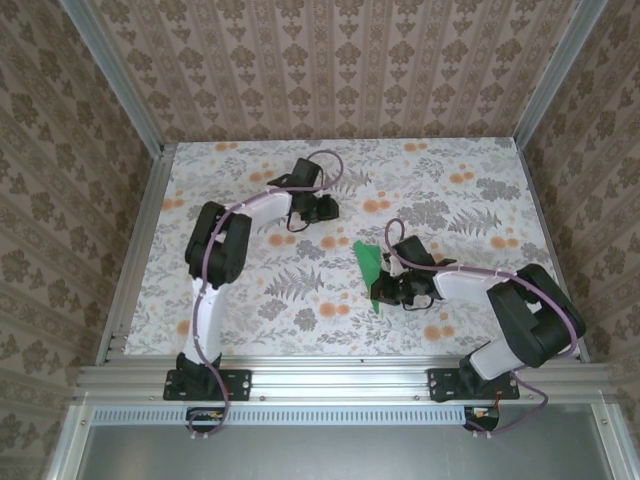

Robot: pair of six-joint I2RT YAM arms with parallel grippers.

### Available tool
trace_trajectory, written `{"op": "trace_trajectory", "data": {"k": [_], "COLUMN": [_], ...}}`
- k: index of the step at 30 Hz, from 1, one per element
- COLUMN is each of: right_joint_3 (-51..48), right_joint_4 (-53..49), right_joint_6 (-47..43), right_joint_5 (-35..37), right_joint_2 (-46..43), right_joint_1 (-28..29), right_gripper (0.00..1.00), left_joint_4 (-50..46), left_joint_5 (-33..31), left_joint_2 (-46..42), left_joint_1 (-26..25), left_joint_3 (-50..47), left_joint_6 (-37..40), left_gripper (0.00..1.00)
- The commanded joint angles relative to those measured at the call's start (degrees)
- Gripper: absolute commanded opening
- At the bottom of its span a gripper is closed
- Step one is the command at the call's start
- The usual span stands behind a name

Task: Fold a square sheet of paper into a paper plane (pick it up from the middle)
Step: Fold the wing for the fifth time at the center of the table, then turn over a paper plane at the center of the table.

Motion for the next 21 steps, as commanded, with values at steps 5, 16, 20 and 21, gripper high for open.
{"op": "trace_trajectory", "data": {"k": [5,16,20,21], "right_joint_3": [6.89,13.80,15.76,16.12], "right_joint_4": [-7.31,-18.60,-19.99,-20.06], "right_joint_6": [-0.45,-3.05,-4.46,-4.48], "right_joint_5": [0.24,15.54,15.18,14.85], "right_joint_2": [-5.47,-14.13,-9.38,-7.91], "right_joint_1": [-0.13,-4.87,-5.49,-5.49], "right_gripper": [0.17,0.52,0.50,0.48], "left_joint_4": [1.22,3.47,2.67,2.50], "left_joint_5": [-0.49,-8.49,-10.67,-10.81], "left_joint_2": [-14.35,-27.22,-29.37,-29.52], "left_joint_1": [-2.07,-7.17,-9.93,-11.07], "left_joint_3": [-11.65,-27.62,-29.80,-29.99], "left_joint_6": [0.63,-4.16,-5.56,-5.95], "left_gripper": [0.31,0.44,0.50,0.52]}}
